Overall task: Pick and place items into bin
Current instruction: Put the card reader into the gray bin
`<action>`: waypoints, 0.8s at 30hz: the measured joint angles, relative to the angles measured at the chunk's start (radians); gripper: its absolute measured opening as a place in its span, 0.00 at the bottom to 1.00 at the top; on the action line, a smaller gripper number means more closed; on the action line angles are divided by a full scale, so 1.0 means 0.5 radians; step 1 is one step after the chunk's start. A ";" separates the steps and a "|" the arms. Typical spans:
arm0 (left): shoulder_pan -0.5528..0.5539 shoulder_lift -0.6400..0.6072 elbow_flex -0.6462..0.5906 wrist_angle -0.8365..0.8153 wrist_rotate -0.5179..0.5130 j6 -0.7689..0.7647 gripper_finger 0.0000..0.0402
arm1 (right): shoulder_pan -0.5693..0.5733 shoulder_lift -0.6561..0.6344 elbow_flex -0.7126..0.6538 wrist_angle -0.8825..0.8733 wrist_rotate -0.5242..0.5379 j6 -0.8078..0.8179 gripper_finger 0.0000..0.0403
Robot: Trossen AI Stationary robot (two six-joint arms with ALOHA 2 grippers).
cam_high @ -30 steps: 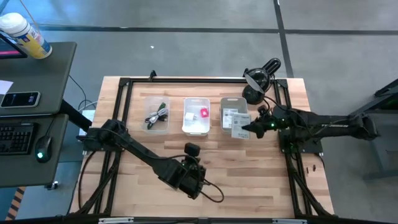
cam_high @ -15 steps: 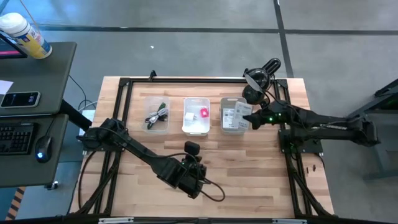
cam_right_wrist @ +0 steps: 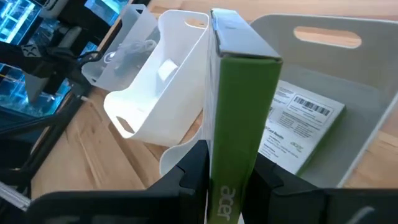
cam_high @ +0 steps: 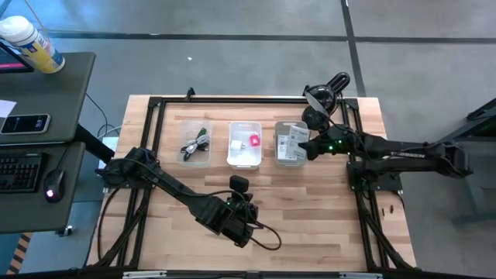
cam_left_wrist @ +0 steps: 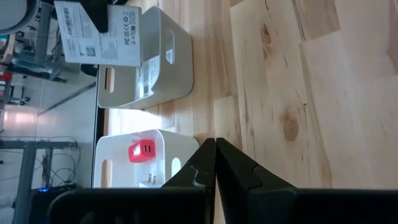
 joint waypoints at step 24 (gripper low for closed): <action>0.000 0.003 0.000 0.011 -0.016 0.000 0.00 | 0.000 0.495 0.000 0.361 0.087 -0.054 0.14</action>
